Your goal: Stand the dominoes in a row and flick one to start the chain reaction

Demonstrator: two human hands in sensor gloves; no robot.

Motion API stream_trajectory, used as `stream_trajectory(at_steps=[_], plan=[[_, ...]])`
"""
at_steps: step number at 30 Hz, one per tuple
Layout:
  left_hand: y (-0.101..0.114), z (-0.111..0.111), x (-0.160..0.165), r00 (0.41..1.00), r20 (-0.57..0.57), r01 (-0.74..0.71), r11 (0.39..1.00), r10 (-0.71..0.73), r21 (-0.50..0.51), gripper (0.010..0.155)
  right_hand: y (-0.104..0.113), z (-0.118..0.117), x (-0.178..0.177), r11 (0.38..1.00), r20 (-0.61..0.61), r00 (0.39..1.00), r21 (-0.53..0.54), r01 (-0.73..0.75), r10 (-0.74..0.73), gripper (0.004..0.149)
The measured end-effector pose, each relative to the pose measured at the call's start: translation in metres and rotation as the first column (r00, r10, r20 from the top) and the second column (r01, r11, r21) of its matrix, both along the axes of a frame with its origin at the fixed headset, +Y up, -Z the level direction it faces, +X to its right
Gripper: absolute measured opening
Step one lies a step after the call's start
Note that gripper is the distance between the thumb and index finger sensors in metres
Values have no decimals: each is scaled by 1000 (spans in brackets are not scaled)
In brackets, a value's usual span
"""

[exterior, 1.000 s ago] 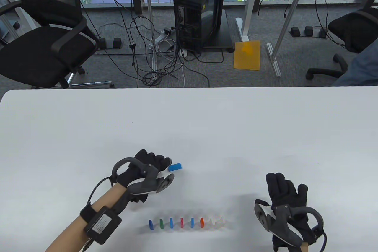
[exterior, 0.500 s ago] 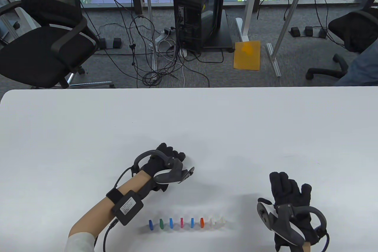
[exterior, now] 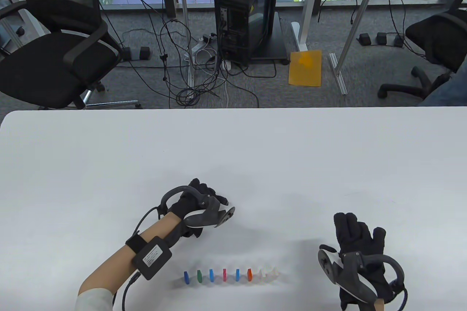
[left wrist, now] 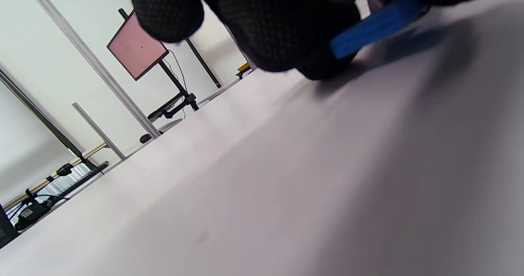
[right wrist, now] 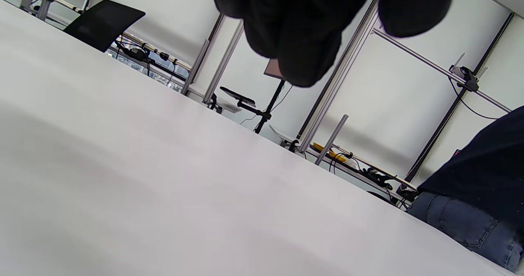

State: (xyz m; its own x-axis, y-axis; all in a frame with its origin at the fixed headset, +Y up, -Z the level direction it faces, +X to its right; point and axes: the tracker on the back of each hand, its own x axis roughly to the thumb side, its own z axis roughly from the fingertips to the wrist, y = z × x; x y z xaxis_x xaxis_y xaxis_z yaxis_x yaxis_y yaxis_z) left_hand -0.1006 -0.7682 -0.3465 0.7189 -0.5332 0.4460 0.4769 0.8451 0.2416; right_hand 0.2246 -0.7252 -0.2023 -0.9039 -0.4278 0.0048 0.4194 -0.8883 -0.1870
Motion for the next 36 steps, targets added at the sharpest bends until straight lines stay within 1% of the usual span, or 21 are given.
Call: stream_trajectory(at_steps=[5, 6, 10, 12, 15, 18, 20, 22, 24, 27, 28, 31, 32, 33, 35, 36], plan=[[12, 13, -26, 998, -39, 43, 997, -41, 67, 49, -1, 0, 0, 1000, -8, 1000, 0, 3, -3, 92], [18, 17, -32, 998, -49, 30, 996, -26, 84, 50, 0, 0, -1, 1000, -10, 1000, 0, 2, -2, 92], [38, 33, -51, 997, -68, -30, 995, 36, 90, 53, 0, 0, -2, 1000, -18, 1000, 0, -3, 3, 92], [47, 42, -59, 996, -67, -48, 995, 54, 92, 52, 0, 0, -2, 1000, -23, 1000, 1, -3, 3, 91], [59, 59, -73, 994, -71, -78, 988, 88, 134, 44, 0, 0, -3, 1000, -29, 1000, 0, -3, 3, 92], [67, 74, -85, 990, -76, -107, 982, 120, 156, 44, -1, 1, -4, 1000, -33, 999, 1, -7, 7, 92], [71, 86, -94, 987, -79, -124, 975, 140, 182, 44, -1, 1, -5, 1000, -39, 999, -1, -6, 6, 92], [73, 97, -101, 988, -87, -113, 975, 131, 194, 44, -1, 1, -6, 1000, -46, 999, -3, -5, 5, 91], [74, 108, -107, 990, -86, -96, 978, 113, 186, 43, -2, 1, -7, 1000, -51, 999, -4, -9, 9, 92], [72, 125, -113, 990, -65, -113, 982, 124, 154, 43, -3, 1, -8, 1000, -56, 998, -12, -15, 14, 92], [70, 132, -116, 990, -44, -131, 983, 137, 128, 43, -3, 1, -9, 1000, -58, 998, -15, -18, 17, 92], [67, 143, -121, 987, -6, -160, 983, 162, 94, 43, -3, 1, -10, 999, -61, 998, -23, -26, 24, 91], [65, 147, -123, 985, 7, -171, 982, 171, 85, 44, -3, 2, -10, 999, -63, 998, -26, -29, 27, 91], [63, 149, -123, 985, 13, -172, 982, 172, 82, 50, -4, 2, -11, 999, -63, 998, -27, -30, 28, 91], [57, 153, -124, 987, 26, -159, 985, 158, 59, 68, -5, 1, -11, 999, -63, 998, -37, -35, 32, 91], [54, 155, -123, 987, 36, -158, 986, 156, 60, 75, -5, 1, -12, 999, -62, 998, -40, -36, 34, 91]])
